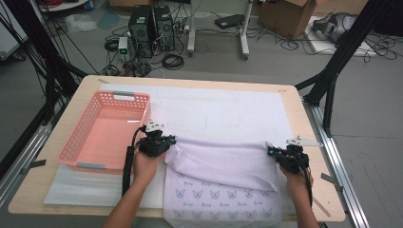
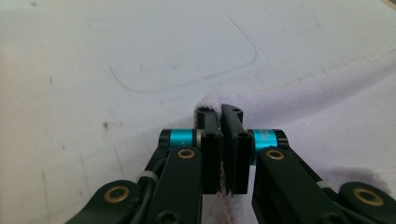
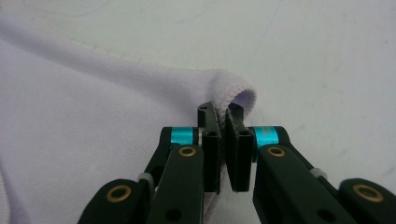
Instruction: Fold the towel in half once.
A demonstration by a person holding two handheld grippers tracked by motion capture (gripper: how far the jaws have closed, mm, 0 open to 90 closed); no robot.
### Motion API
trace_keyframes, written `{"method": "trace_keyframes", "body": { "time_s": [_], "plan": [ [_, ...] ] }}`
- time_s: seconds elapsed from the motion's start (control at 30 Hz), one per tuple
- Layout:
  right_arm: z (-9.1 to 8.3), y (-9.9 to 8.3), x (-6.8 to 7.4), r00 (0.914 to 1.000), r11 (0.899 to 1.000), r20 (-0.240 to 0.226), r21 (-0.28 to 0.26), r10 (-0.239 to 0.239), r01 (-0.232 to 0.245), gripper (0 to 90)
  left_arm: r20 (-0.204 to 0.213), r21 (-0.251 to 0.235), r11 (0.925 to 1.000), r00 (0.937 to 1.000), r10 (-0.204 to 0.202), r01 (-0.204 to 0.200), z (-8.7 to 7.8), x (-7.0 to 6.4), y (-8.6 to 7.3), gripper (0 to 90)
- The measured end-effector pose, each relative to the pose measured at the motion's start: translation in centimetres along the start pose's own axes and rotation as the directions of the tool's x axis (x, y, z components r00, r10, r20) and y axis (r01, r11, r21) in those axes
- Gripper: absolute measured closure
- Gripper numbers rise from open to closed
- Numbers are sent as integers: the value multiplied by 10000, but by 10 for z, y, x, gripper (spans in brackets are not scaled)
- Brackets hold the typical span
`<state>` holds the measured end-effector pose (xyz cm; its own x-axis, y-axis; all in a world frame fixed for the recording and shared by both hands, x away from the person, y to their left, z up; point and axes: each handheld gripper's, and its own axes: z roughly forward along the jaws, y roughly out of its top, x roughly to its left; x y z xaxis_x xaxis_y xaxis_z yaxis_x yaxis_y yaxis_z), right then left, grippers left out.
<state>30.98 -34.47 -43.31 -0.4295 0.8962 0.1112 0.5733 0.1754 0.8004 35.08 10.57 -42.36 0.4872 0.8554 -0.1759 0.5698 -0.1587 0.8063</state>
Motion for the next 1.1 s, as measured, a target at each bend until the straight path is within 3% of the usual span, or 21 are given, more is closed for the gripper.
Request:
{"method": "trace_keyframes", "body": {
  "time_s": [0.17, 0.37, 0.6, 0.7, 0.77, 0.83, 0.9, 1.03, 1.1],
  "plan": [
    [6, 22, -13, 9990, 9987, -142, -283, 415, -419, 862, -296, -141, 9987, 9983, -494, 490, 13, 8, 21, 863],
    [21, 48, -20, 9999, 9997, 133, -218, 94, -91, 862, -651, -360, 9979, 9963, -555, 533, 27, 18, 41, 863],
    [44, 68, -31, 9988, 9998, 494, -190, -18, 28, 861, -830, -469, 9953, 9926, -883, 846, 45, 28, 52, 862],
    [53, 69, -34, 9981, 9999, 613, -119, 110, -103, 860, -708, -499, 9941, 9925, -996, 962, 49, 29, 50, 846],
    [57, 67, -35, 9976, 9993, 594, 110, 359, -367, 831, -476, -421, 9949, 9945, -935, 915, 50, 27, 48, 719],
    [60, 64, -36, 9977, 9980, 417, 312, 533, -547, 714, -322, -442, 9962, 9966, -764, 750, 46, 25, 49, 589],
    [57, 63, -36, 9966, 9966, 268, 247, 778, -784, 661, 103, -491, 9960, 9972, -744, 748, 42, 23, 49, 548],
    [46, 61, -37, 9956, 9956, 1, 64, 932, -932, 635, 470, -672, 9971, 9984, -319, 351, 35, 18, 47, 527],
    [40, 59, -36, 9953, 9955, -219, 28, 946, -946, 636, 498, -316, 9991, 9984, -255, 271, 36, 17, 41, 527]
  ]
}}
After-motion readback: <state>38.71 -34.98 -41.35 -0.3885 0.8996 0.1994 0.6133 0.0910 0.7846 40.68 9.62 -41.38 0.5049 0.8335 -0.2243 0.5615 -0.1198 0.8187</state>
